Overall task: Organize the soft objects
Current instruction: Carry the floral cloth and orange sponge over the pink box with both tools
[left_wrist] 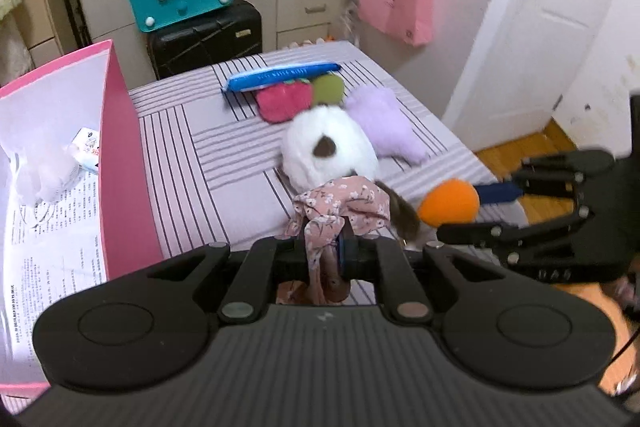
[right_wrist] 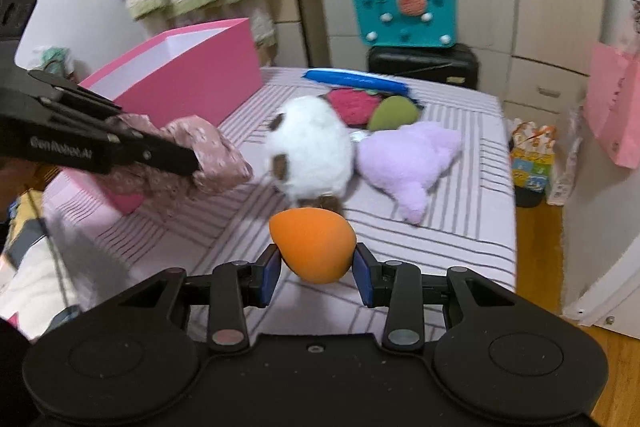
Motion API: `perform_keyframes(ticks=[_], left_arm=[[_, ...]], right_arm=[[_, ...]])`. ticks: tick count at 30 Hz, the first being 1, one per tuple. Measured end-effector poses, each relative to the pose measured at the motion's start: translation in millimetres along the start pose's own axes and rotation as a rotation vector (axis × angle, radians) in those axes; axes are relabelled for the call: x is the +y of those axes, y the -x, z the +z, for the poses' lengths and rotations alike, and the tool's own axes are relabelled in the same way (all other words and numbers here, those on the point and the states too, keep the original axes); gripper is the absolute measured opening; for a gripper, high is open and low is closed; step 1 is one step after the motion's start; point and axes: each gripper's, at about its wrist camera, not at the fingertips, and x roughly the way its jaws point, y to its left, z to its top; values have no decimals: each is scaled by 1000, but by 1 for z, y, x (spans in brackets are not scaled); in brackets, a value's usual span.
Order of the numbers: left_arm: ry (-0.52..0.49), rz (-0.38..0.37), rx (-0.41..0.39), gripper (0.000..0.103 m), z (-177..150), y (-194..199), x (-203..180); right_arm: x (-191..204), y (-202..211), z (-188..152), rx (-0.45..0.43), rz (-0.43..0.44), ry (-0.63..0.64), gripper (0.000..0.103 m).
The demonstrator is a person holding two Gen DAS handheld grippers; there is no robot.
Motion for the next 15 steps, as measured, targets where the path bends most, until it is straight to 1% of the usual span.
perform_keyframes(ticks=[4,9,15], left_arm=[[-30,-31,43,10,-7,8,-6],[-63,-44,76,10,-13,26,-11],[-74,-53,112,10,-19,50,-4]], right_arm=[[8,5,4,41,53,4,44],[18,14,10,80,121,9,44],[35,29,20,124,202,25,44]])
